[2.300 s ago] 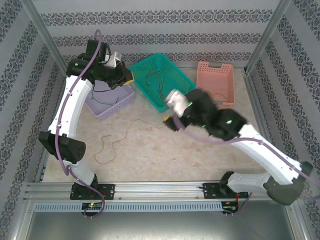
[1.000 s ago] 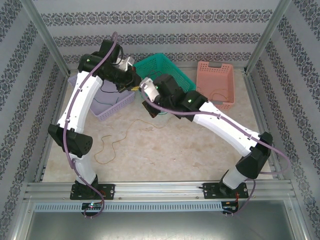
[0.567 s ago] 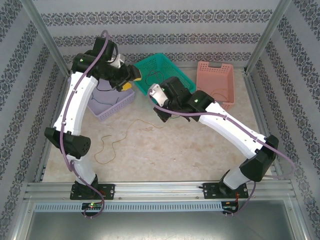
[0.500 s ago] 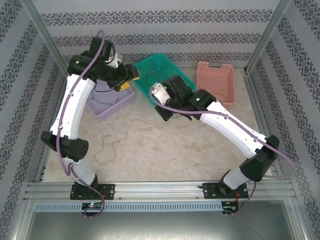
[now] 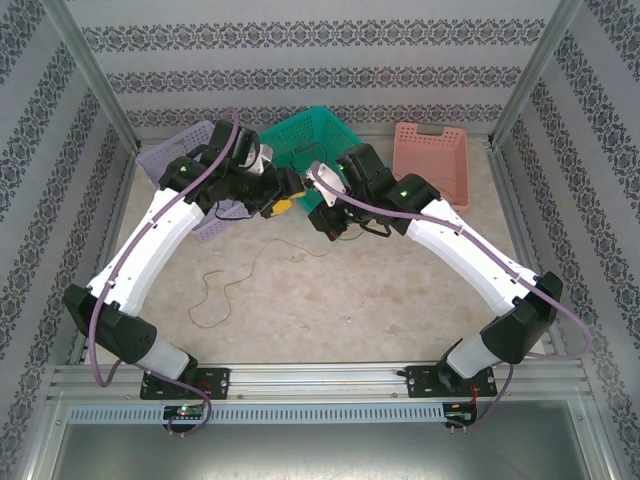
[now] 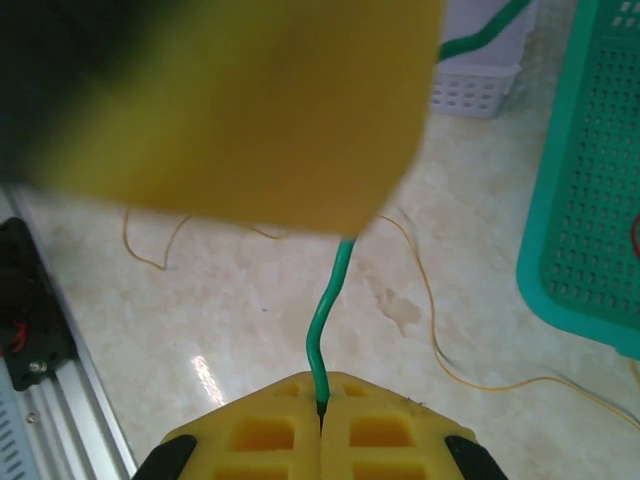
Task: Untangle the cables
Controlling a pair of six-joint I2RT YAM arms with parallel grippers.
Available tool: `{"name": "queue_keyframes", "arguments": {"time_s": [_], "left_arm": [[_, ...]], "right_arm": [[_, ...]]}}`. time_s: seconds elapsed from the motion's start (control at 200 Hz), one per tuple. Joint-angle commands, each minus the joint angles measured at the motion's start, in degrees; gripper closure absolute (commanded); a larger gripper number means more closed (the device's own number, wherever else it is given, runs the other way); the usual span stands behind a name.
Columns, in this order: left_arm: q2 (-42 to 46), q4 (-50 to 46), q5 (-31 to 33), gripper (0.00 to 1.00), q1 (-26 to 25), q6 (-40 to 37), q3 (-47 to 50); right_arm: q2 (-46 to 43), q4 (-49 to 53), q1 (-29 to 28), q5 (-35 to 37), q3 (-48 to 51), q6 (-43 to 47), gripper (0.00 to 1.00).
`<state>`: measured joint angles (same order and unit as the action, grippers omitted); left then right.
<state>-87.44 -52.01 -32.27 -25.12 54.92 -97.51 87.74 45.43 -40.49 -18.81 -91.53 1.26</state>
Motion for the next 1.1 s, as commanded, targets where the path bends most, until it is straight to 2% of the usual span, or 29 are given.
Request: {"name": "queue_keyframes", "arguments": {"time_s": [0.0,0.125,0.34,0.585,0.684,0.739,0.804,0.944,1.094], "left_arm": [[0.35,4.33,2.52,0.61,-0.55,0.78,0.64],[0.99,4.28,3.62,0.78,-0.64,0.02,2.46],[1.73,6.67,3.97,1.0,-0.68,0.5,4.79],[3.06,7.36,5.06,1.0,-0.15,-2.33,5.49],[3.49,6.6,3.43,1.0,1.83,-4.81,5.69],[4.07,6.57,1.91,1.0,3.81,-5.85,6.55],[4.62,6.16,0.48,1.0,7.0,-7.17,7.39],[3.77,5.13,-1.47,1.0,15.41,-10.4,6.25],[-1.85,2.75,-1.9,1.0,24.85,-17.1,0.74]], "right_arm": [[-0.46,-2.96,0.39,-3.61,0.48,-2.81,1.0],[-0.77,-4.09,0.35,-4.28,1.0,-4.2,1.0],[-1.29,-4.94,0.27,-4.75,1.76,-5.28,1.0],[-2.01,-5.25,0.13,-4.79,2.17,-6.15,1.0],[-3.2,-5.94,0.44,-2.63,2.14,-8.31,0.63],[-4.49,-7.14,1.12,-1.67,2.42,-10.58,0.53],[-6.48,-9.81,1.76,-0.47,3.63,-13.46,0.47],[-10.6,-15.27,2.25,1.53,6.71,-19.19,0.42],[-11.56,-17.79,2.52,-0.48,7.5,-23.02,0.41]]}}
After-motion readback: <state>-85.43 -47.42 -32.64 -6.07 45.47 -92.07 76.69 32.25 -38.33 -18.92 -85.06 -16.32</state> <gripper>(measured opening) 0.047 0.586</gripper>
